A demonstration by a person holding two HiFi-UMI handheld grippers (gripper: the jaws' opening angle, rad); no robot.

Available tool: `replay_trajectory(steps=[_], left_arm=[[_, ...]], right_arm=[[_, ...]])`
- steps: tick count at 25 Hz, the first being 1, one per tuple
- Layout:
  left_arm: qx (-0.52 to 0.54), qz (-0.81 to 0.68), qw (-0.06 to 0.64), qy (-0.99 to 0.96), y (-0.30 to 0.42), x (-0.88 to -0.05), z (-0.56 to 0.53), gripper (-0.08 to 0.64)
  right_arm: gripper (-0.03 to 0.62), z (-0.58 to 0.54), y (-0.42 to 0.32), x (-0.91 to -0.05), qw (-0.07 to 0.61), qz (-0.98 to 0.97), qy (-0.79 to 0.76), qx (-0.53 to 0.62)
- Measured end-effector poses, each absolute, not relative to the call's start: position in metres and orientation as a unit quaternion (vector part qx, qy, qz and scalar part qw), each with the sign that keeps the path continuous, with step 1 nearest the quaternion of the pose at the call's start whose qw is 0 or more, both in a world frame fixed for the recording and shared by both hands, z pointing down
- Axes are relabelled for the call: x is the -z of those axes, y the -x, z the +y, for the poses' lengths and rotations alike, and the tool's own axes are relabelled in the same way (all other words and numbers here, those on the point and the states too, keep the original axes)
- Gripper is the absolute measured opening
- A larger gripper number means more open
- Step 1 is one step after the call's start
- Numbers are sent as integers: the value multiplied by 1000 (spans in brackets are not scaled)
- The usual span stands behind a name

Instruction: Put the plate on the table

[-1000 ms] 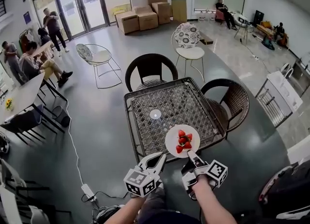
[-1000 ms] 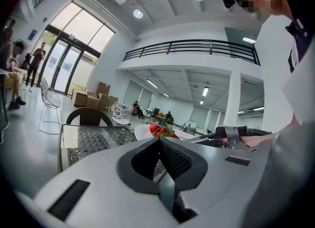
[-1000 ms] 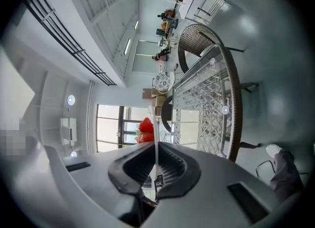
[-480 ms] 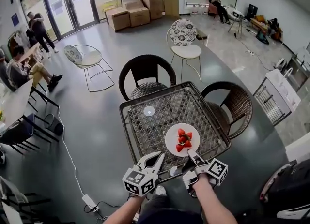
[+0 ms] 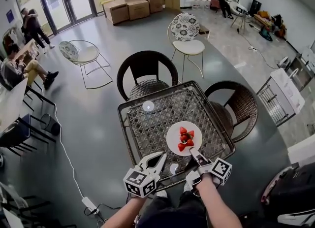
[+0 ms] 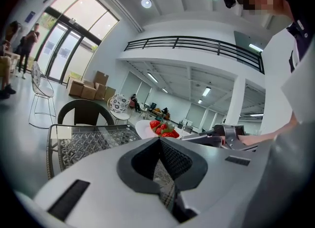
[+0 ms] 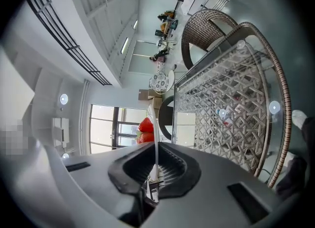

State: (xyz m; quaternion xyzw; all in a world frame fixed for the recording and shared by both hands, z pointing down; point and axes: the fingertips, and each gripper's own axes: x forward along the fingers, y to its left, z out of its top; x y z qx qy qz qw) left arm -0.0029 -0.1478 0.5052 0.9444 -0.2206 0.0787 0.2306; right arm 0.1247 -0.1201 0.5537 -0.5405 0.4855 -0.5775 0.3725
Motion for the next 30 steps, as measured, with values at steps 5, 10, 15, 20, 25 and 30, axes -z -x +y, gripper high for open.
replay_trajectory(steps=[5,10,15,20,25,30], left_arm=[[-81,-248,234,-937,-7,-512,-154,6],[-81,-289,234,-925,-8,-515,-163,6],[-85,-326,234,-912,-11,-521,-170,6],[-95,-353,236,-900,-10,-530,-174,6],[-104,-372,239,-891,-3,-540,-176,6],[-114,-383,247,-883,5,-555,-173,6]], right_arm=[[12,-132,-135,-568,345,499,527,595],[12,-148,-136,-578,309,522,502,616],[12,-165,-141,-597,271,539,483,635],[12,-179,-136,-616,243,550,462,652],[12,-191,-125,-638,216,560,445,665],[12,-195,-110,-665,192,562,432,679]])
